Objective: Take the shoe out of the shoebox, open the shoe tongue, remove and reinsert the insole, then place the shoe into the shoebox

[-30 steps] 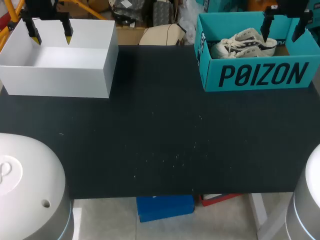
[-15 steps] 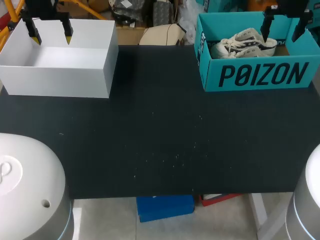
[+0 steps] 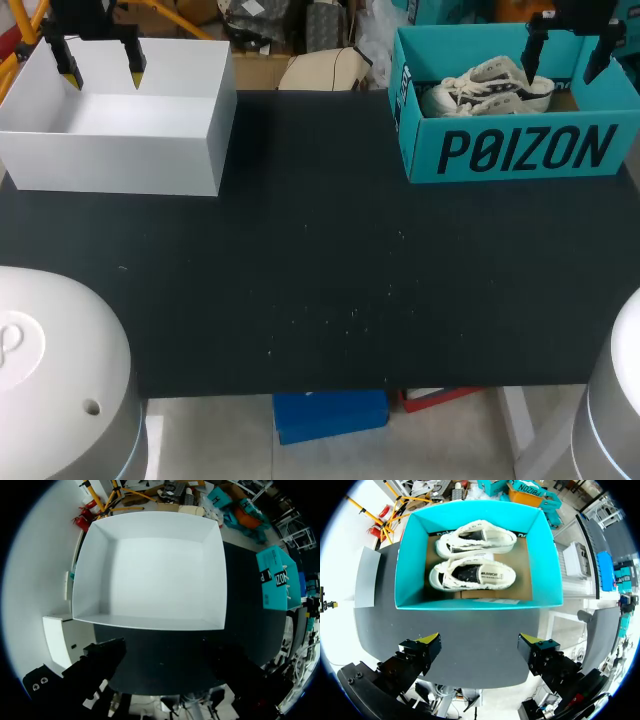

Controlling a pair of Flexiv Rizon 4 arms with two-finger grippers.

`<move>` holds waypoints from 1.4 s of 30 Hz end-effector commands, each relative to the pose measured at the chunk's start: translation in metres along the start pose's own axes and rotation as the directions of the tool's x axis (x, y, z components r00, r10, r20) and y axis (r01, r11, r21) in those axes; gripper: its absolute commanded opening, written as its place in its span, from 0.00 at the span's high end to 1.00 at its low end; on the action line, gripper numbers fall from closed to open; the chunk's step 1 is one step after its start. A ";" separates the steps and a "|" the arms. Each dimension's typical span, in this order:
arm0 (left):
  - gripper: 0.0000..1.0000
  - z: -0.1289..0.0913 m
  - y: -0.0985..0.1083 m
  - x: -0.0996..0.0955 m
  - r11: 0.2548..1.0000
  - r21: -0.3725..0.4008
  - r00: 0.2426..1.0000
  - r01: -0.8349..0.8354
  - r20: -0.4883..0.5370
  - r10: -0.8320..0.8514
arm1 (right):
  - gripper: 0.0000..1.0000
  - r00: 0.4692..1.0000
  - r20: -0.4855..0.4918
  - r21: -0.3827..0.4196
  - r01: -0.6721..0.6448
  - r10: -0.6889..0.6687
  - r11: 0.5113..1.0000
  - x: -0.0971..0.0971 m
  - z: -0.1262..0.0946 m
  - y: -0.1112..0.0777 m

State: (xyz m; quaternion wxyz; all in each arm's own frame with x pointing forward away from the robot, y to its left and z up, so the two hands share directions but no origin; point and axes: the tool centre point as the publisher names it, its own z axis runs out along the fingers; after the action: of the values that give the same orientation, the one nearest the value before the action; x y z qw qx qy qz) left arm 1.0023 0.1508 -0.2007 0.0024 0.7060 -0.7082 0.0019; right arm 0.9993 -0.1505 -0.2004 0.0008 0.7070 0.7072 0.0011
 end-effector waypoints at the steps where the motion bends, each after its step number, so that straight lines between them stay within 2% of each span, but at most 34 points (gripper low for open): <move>1: 0.00 -0.001 0.001 0.001 1.000 -0.002 1.000 0.002 0.004 -0.002 | 0.00 1.000 0.000 0.001 0.000 0.000 1.000 0.000 0.000 0.000; 13: 0.00 -0.001 0.001 0.001 1.000 -0.002 1.000 0.002 0.004 -0.002 | 0.00 1.000 0.000 0.001 0.000 0.000 1.000 0.000 0.000 0.000; 14: 0.00 -0.001 0.001 0.001 1.000 -0.002 1.000 0.002 0.004 -0.002 | 0.00 0.998 -0.021 -0.006 0.055 -0.056 0.998 0.003 -0.001 0.001; 15: 0.00 -0.001 0.001 0.001 1.000 -0.002 1.000 0.002 0.004 -0.002 | 0.00 0.989 -0.002 -0.022 0.151 -0.151 0.988 0.006 -0.003 0.003; 18: 0.00 -0.001 0.001 0.001 1.000 -0.002 1.000 0.002 0.004 -0.002 | 0.00 0.916 0.020 -0.086 0.402 -0.402 0.912 0.011 -0.009 0.006; 19: 0.00 -0.001 0.001 0.001 1.000 -0.002 1.000 0.002 0.004 -0.002 | 0.00 0.852 0.054 -0.109 0.524 -0.521 0.845 0.011 -0.011 0.006; 21: 0.00 -0.001 0.001 0.001 1.000 -0.002 1.000 0.002 0.004 -0.002 | 0.00 0.650 0.037 -0.136 0.755 -0.759 0.641 0.010 -0.017 -0.001; 22: 0.00 -0.001 0.001 0.001 1.000 -0.002 1.000 0.002 0.004 -0.002 | 0.00 0.516 0.061 -0.142 0.852 -0.855 0.504 0.006 -0.020 -0.006; 39: 0.00 -0.001 0.001 0.001 1.000 -0.002 1.000 0.002 0.004 -0.002 | 0.00 0.516 0.061 -0.142 0.852 -0.855 0.504 0.006 -0.020 -0.006; 41: 0.00 -0.001 0.001 0.001 1.000 -0.002 1.000 0.002 0.004 -0.002 | 0.00 0.425 0.039 -0.113 0.901 -0.904 0.419 0.008 -0.023 -0.005; 42: 0.00 -0.001 0.001 0.001 1.000 -0.002 1.000 0.002 0.004 -0.002 | 0.00 0.354 0.035 -0.095 0.932 -0.935 0.350 0.010 -0.024 -0.005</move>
State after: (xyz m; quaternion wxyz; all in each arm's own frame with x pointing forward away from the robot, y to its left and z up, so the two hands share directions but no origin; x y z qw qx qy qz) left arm 1.0023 0.1508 -0.2006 0.0024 0.7060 -0.7083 0.0018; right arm 0.9966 -0.1390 -0.1776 0.0402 0.3275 0.9427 0.0503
